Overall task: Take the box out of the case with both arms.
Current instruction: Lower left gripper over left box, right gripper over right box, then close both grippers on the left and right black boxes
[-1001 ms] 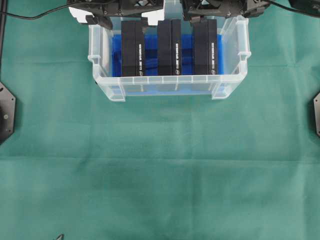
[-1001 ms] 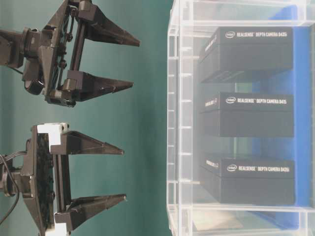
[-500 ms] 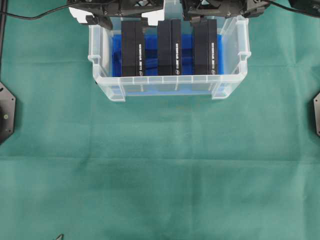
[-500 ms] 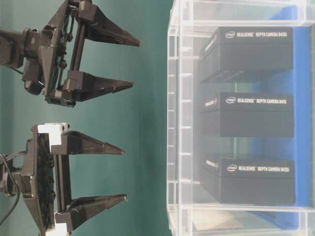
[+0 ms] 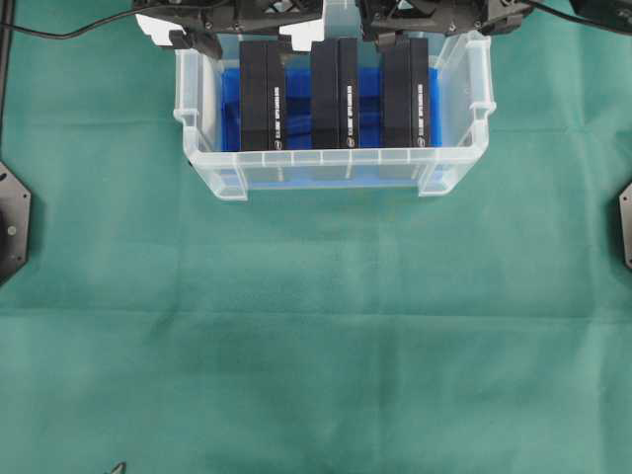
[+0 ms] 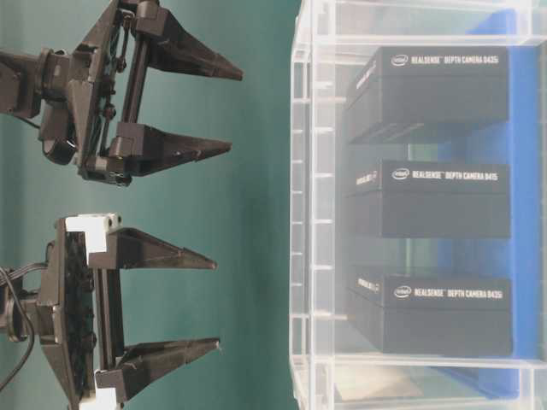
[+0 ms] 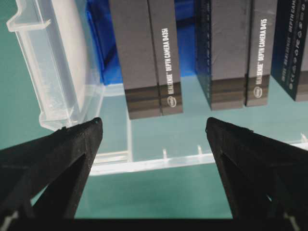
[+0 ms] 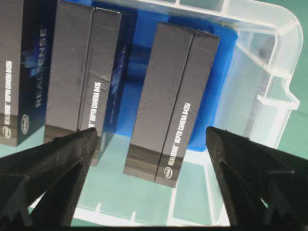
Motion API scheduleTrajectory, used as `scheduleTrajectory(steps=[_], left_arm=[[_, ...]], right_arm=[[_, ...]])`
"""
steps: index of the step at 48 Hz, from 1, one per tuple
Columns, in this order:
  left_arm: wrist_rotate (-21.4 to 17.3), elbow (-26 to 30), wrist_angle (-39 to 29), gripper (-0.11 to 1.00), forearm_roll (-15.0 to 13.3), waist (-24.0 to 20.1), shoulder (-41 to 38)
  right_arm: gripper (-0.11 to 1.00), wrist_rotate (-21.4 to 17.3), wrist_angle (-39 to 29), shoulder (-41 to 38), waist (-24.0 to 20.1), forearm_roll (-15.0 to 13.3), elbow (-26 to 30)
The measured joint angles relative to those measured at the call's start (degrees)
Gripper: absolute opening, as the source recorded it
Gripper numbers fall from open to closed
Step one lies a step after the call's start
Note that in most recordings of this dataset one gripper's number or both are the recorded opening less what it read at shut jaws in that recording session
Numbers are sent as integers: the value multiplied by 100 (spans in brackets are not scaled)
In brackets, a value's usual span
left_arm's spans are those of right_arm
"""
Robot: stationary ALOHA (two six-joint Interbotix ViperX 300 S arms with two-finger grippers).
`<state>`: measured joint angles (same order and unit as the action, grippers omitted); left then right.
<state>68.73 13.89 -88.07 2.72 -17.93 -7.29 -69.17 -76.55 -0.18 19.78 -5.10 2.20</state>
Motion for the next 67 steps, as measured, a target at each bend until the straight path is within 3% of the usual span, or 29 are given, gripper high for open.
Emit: scheduleTrajectory(steps=[21, 40, 67], left_arm=[[-26, -255, 70, 88, 70, -9, -9], [-9, -729, 606, 88, 79, -9, -9], [0, -1564, 1679, 88, 88, -53, -141]], right_arm=[[97, -9, 0, -62, 0, 9, -141], [97, -9, 53, -229, -26, 9, -272], [97, -79, 633, -334, -26, 18, -905]])
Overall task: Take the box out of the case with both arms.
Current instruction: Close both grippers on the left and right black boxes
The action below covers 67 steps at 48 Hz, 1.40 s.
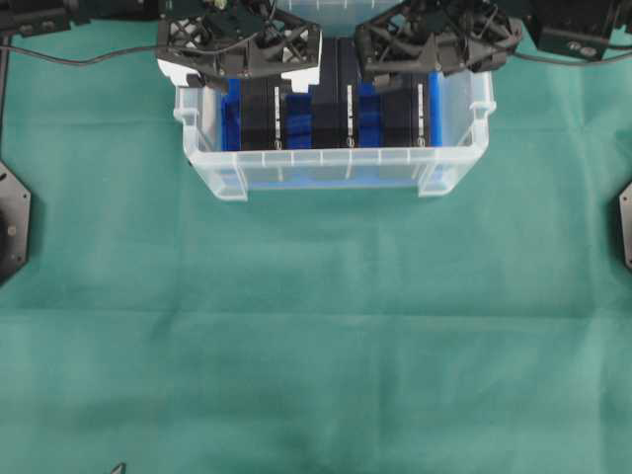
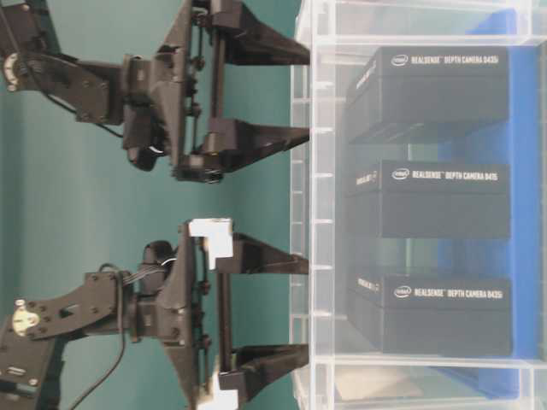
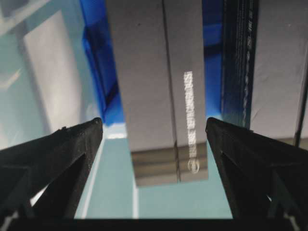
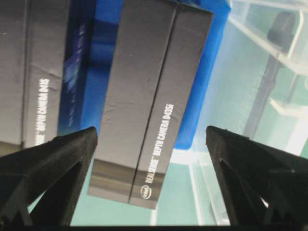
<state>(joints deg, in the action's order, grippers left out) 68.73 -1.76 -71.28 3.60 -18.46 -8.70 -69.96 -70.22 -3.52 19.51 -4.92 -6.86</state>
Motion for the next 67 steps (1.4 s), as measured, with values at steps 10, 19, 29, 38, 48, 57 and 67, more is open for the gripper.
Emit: scheduleTrajectory(steps=[10, 19, 29, 38, 48, 57, 67], left_arm=[[0, -149, 334, 88, 9, -26, -149], [0, -308, 519, 88, 0, -79, -220], [62, -457, 747, 88, 0, -105, -220], [141, -598, 870, 88, 0, -105, -202], [149, -694, 905, 88, -18, -105, -114], [132, -703, 905, 88, -44, -105, -105], [53, -694, 712, 83, -88, -62, -123]], right_arm=[[97, -149, 360, -9, 0, 0, -246], [97, -176, 580, -97, -9, 0, -360], [97, -202, 765, -255, -44, 35, -448], [97, -193, 1020, -316, -44, 149, -615], [97, -185, 1169, -308, -44, 202, -686], [97, -193, 1178, -308, -44, 202, -686], [94, -176, 1169, -308, -44, 202, -686]])
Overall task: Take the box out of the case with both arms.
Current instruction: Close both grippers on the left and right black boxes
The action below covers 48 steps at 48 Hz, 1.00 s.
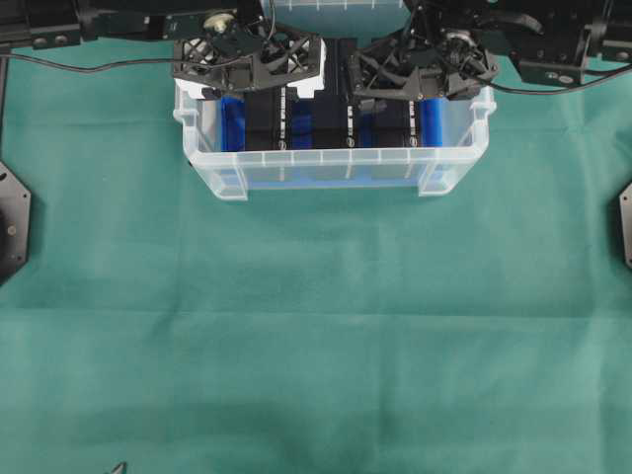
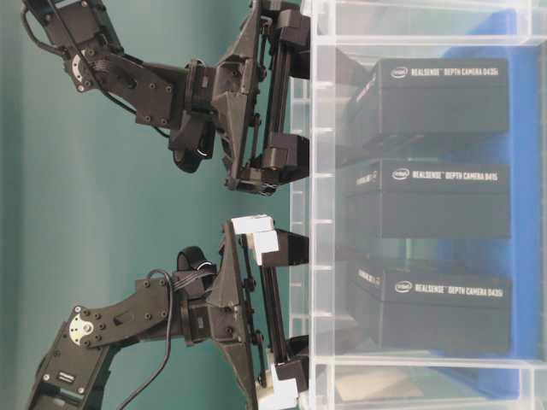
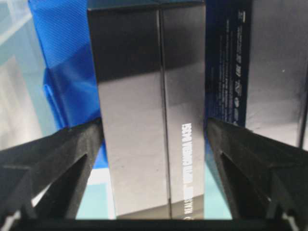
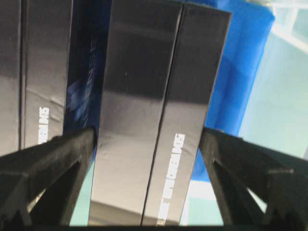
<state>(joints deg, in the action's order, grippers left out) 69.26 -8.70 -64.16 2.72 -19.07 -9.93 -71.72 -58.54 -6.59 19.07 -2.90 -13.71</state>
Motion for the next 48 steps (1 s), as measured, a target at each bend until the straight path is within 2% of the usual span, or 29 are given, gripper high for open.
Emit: scheduleTrajectory(steps=[3, 6, 9, 23, 48], left_arm=[[-79, 0, -105, 76, 0, 18, -9], [-132, 0, -193, 64, -18, 26, -9], [-167, 26, -255, 62, -26, 26, -9], [-229, 105, -413, 62, -35, 35, 0], [-220, 105, -475, 62, -35, 35, 35]], right_arm=[[89, 18, -35, 0, 0, 0, 0], [77, 26, -88, -9, 0, -9, 0], [65, 18, -105, -9, 0, -9, 0], [65, -220, 44, 105, -9, -167, -26], [65, -290, -9, 105, 0, -193, -26]])
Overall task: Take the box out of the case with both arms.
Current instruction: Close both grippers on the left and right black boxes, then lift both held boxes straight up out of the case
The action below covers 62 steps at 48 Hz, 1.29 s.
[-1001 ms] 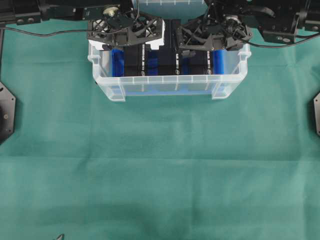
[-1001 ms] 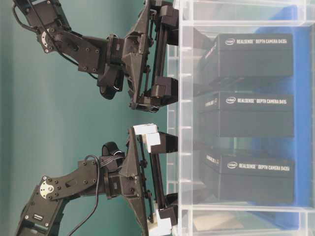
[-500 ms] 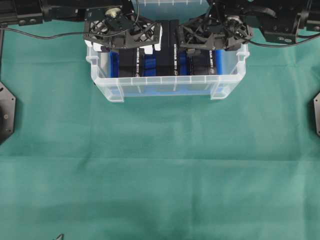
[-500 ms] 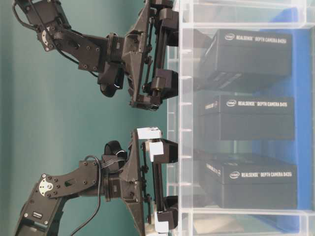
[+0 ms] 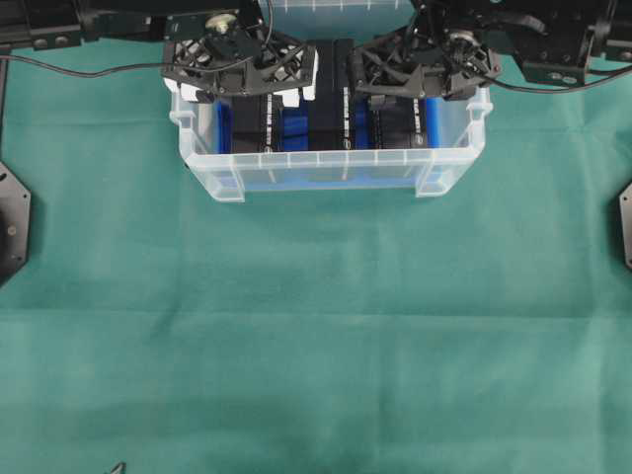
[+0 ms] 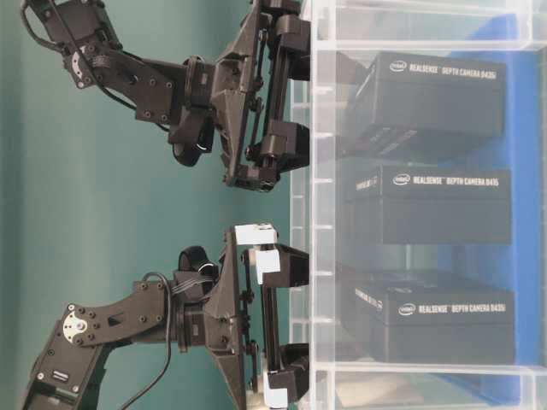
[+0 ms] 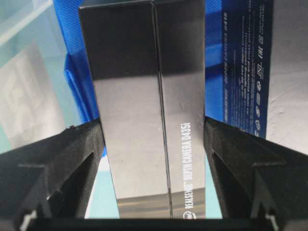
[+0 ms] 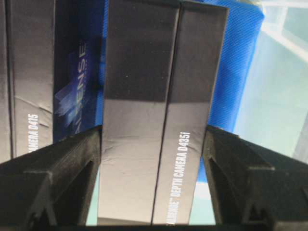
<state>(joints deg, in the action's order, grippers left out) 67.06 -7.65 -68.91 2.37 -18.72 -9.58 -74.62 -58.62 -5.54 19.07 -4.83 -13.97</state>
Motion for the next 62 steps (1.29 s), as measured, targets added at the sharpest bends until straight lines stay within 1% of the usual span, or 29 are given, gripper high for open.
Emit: scheduleTrajectory(steps=[25, 34, 45, 51, 55, 62], left_arm=[[62, 26, -9, 62, 0, 0, 0], [44, 185, -255, 62, 0, -9, -9], [-26, 659, -686, 62, 9, -26, 0], [-26, 949, -853, 62, 9, -18, 0], [-114, 1178, -1002, 62, 9, -18, 0], [-123, 1635, -1389, 62, 9, -26, 9]], right_arm=[[65, -62, -62, 9, 0, 9, 18], [65, -62, -237, 18, 0, 9, 123], [65, -9, -844, 211, 53, -18, 422], [65, 70, -1230, 290, 70, -88, 747], [65, 97, -1485, 325, 53, -132, 967], [65, 185, -1811, 343, 53, -185, 1354]])
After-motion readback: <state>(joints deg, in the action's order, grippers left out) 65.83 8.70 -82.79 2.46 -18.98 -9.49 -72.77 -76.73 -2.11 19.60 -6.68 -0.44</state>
